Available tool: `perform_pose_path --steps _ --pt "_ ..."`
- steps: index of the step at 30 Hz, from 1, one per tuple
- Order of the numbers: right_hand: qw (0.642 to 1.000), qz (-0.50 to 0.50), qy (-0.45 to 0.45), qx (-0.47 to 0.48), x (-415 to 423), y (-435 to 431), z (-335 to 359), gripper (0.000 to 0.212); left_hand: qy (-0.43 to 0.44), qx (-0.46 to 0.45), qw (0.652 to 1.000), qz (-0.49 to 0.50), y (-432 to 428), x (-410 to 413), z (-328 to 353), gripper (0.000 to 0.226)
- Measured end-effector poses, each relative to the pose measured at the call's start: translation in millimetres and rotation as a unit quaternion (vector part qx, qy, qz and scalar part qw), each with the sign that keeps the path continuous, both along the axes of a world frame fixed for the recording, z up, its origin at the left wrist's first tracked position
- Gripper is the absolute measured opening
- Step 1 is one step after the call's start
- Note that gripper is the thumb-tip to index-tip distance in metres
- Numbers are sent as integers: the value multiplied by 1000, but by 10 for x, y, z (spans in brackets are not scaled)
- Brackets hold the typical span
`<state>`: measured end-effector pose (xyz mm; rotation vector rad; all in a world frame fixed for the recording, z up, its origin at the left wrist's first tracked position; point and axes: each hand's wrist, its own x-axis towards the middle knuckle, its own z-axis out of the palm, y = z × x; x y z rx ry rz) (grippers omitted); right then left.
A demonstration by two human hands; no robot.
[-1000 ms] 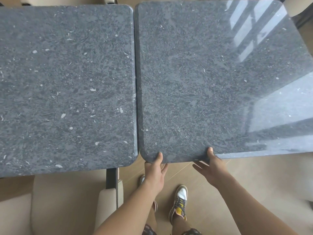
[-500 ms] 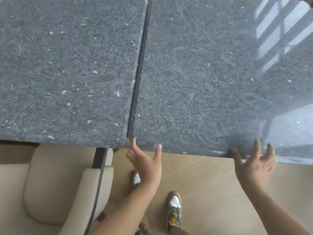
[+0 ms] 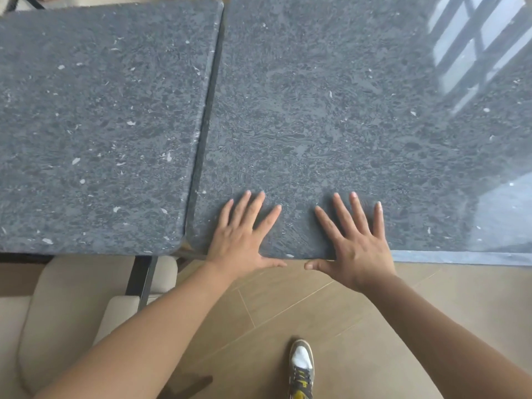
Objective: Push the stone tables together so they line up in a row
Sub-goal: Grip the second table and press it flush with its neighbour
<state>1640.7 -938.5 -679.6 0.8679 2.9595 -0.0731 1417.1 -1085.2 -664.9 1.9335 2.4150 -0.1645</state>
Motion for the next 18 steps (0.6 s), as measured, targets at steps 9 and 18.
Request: perform_pose_path --steps 9,18 --pt "998 12 48 51 -258 -154 -108 112 25 60 998 -25 -14 -22 -143 111" --pt "992 4 72 106 -289 -205 -96 108 48 68 996 -30 -22 -8 -117 108"
